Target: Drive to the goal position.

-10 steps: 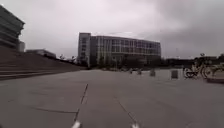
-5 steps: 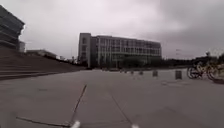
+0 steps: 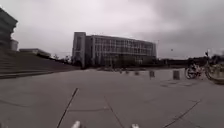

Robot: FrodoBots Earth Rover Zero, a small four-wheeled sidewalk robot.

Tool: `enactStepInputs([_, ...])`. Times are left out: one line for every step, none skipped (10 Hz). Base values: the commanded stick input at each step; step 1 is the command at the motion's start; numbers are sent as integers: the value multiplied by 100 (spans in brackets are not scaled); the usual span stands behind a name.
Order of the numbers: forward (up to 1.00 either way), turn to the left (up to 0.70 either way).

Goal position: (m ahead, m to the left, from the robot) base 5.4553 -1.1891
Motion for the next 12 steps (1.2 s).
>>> enactStepInputs([70, 0])
enactStepInputs([70, 0])
enactStepInputs([70, 0])
enactStepInputs([70, 0])
enactStepInputs([70, 0])
enactStepInputs([70, 0])
enactStepInputs([70, 0])
enactStepInputs([70, 0])
enactStepInputs([70, -12])
enactStepInputs([70, -26])
enactStepInputs([70, -28])
enactStepInputs([70, -28])
